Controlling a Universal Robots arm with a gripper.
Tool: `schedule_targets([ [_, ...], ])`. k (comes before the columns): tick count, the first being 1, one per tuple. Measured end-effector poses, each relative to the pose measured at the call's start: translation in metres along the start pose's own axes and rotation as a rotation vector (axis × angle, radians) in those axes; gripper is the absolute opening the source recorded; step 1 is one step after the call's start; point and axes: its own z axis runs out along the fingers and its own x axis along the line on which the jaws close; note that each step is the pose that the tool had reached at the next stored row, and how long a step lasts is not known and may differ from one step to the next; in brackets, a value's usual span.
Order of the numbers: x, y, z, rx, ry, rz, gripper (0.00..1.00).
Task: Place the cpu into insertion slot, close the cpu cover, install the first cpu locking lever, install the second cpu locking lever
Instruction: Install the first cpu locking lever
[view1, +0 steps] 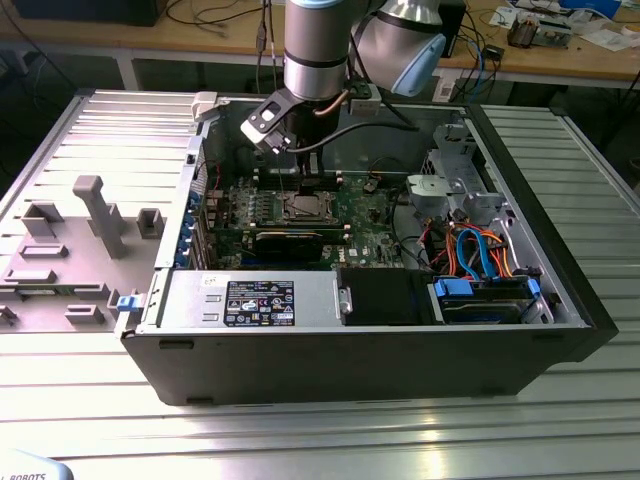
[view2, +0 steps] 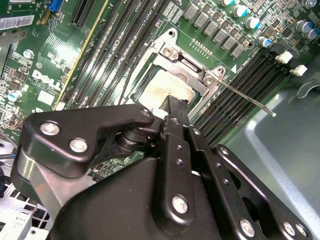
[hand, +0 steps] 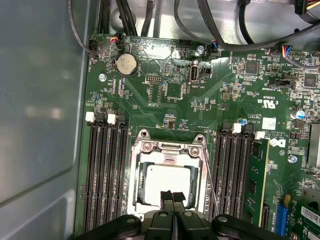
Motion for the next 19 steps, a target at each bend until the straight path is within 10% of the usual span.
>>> schedule_targets([
  [13,0.0003,-0.0001,-0.0215,0.0001,0.0000,0.000,0.11],
  [19,0.0003,-0.0002,-0.0221,0.0000,0.0000,0.000,0.11],
])
